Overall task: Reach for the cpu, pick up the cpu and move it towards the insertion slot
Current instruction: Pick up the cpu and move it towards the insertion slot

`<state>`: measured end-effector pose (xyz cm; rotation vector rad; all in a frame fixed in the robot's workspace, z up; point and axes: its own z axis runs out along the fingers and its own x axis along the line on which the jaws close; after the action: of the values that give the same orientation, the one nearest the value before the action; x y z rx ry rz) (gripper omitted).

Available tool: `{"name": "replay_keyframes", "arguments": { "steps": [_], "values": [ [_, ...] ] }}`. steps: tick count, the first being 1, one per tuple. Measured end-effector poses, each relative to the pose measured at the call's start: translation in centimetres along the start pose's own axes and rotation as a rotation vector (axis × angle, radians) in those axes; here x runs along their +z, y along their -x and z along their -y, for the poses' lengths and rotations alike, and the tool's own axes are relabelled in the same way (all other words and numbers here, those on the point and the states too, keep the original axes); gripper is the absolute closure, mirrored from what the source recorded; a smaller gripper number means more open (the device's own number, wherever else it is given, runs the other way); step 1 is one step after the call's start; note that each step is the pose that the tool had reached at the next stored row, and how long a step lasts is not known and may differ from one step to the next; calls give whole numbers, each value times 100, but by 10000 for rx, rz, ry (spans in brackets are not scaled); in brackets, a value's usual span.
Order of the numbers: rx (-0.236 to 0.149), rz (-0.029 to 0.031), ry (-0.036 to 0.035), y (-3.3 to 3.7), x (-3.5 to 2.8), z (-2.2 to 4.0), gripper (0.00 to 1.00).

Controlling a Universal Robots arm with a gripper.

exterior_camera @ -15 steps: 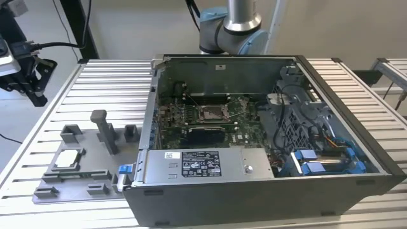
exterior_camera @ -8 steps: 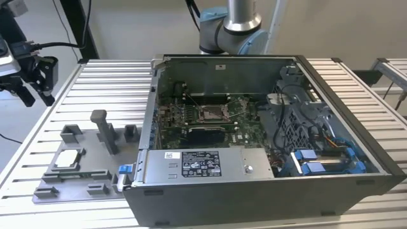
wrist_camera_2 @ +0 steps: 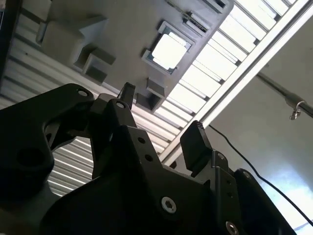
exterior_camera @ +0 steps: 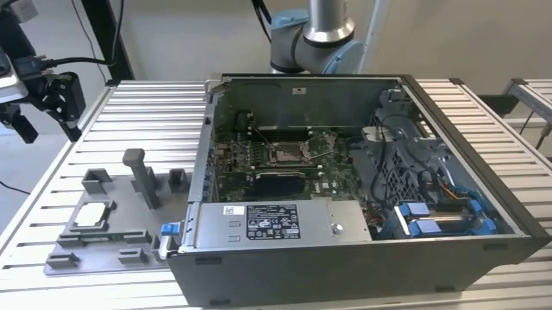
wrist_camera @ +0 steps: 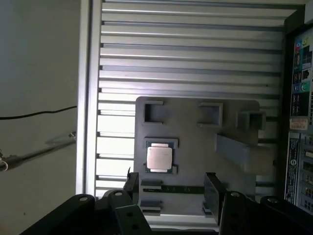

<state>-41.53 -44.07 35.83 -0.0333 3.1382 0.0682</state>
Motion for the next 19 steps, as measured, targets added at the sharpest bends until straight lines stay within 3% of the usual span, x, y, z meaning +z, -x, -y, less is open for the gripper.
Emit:
{"name": "replay_keyframes", "arguments": {
  "steps": [4,19],
  "values": [
    [-1,17,1,0,31,2,0],
    [-3,43,-2,-14,302,11,0]
  ]
}}
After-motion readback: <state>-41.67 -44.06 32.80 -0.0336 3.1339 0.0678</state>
